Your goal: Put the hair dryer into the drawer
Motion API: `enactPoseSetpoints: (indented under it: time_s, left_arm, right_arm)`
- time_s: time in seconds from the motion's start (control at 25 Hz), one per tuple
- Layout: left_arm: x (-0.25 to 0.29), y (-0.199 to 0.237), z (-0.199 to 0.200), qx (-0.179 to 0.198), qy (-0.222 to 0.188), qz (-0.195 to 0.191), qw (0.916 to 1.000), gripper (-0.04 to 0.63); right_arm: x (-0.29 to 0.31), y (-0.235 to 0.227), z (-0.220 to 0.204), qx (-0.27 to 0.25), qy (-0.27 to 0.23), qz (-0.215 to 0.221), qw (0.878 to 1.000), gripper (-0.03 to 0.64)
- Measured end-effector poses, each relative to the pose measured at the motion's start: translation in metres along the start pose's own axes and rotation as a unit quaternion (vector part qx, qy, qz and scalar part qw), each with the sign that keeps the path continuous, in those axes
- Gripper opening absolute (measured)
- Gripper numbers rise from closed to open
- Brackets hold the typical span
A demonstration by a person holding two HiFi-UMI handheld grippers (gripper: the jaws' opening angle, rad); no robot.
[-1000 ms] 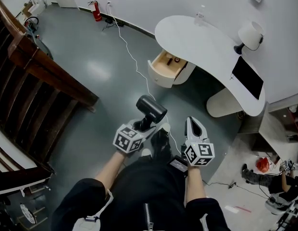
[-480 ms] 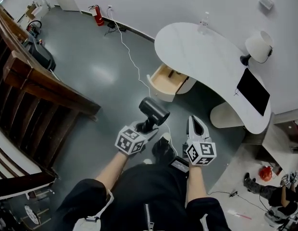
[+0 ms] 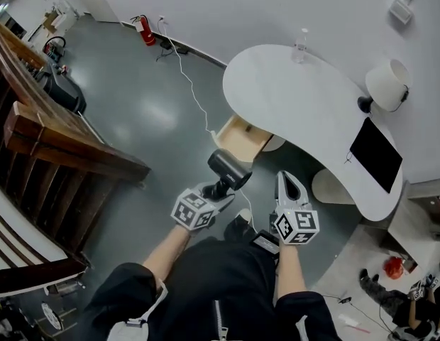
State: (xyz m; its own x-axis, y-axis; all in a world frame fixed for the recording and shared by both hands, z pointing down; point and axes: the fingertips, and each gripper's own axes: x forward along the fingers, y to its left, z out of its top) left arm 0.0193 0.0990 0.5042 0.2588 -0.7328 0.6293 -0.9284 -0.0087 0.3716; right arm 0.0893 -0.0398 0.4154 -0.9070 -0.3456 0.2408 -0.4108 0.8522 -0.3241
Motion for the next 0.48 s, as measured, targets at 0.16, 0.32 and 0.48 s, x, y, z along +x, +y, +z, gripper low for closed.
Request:
enactPoseSetpoints:
  time_s: [0.16, 0.32, 0.48]
  left_arm:
    - [0.011, 0.011, 0.018, 0.000, 0.006, 0.010, 0.9999, 0.199]
    - [0.016, 0.023, 0.029, -0.002, 0.010, 0.018, 0.9998, 0.199]
    - [0.024, 0.036, 0.037, -0.004, 0.015, 0.021, 0.9997, 0.199]
  right_arm:
    - [0.020, -0.018, 0.013, 0.004, -0.002, 0.008, 1.000, 0.004]
    - [0.035, -0.028, 0.015, 0.006, 0.005, 0.015, 1.000, 0.005]
    - [0.049, -0.033, 0.013, 0.009, 0.013, 0.016, 1.000, 0.005]
